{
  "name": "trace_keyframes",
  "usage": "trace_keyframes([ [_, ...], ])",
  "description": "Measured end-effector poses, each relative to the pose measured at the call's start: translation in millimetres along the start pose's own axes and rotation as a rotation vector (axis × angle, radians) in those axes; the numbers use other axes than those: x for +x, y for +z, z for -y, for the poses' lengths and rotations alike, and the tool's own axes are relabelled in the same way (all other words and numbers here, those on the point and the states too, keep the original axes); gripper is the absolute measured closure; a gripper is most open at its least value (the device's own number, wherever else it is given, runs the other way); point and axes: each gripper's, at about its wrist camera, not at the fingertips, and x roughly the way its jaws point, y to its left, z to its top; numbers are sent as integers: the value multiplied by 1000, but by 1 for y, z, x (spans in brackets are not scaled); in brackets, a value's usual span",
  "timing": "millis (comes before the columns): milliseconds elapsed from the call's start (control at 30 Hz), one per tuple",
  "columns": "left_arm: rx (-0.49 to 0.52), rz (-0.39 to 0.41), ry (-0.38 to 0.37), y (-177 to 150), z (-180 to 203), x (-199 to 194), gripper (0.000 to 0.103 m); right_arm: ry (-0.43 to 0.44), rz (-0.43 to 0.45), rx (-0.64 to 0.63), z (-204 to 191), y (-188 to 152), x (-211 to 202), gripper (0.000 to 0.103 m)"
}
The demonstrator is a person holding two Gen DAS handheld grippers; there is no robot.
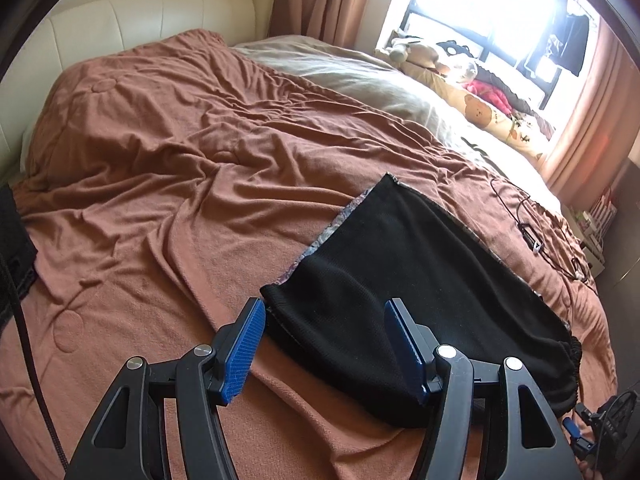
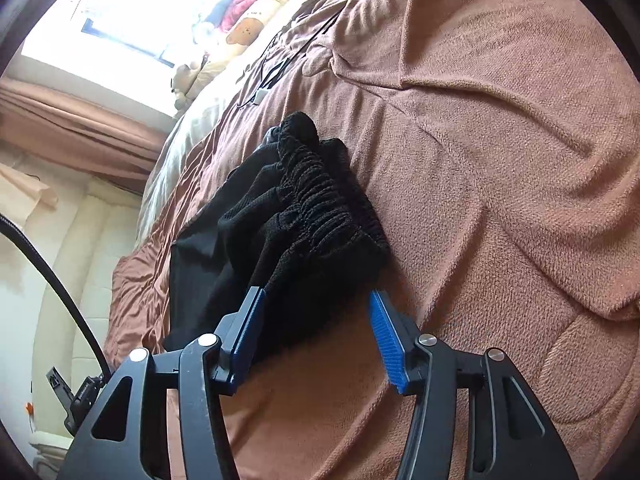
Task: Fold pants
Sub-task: 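Grasp the black waistband with the right tool while the left tool grasps the black fabric edge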
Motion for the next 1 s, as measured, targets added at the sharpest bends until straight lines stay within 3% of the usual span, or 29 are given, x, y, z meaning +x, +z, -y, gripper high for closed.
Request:
trace_keyframes([
  [367,-85,-93,-52,-22,-28,64,39,44,-49,76,4,2,19,51],
  [467,-109,-110,-57,-24,-33,76,41,56,-32,83,4,2,17,44],
  [533,-123,-123,-69,-26,-36,83,46,54,-38,85,4,1,19,37],
  [667,-145,-140,-96,-30,-41,94,59,34,-56,53,1,0,32,37],
  [800,-167,-150,-109,-33,-46,101,95,15,-30,37,0,6,38,37],
  [867,-177,-149,-110,-34,-49,101,99,-6,-13,22,-3,5,37,48],
  [933,-194,-151,-111,-34,-51,98,100,-34,-8,10,-2,3,39,68],
  [1000,-210,-168,-109,-37,-53,97,100,-30,-8,19,0,2,40,76],
])
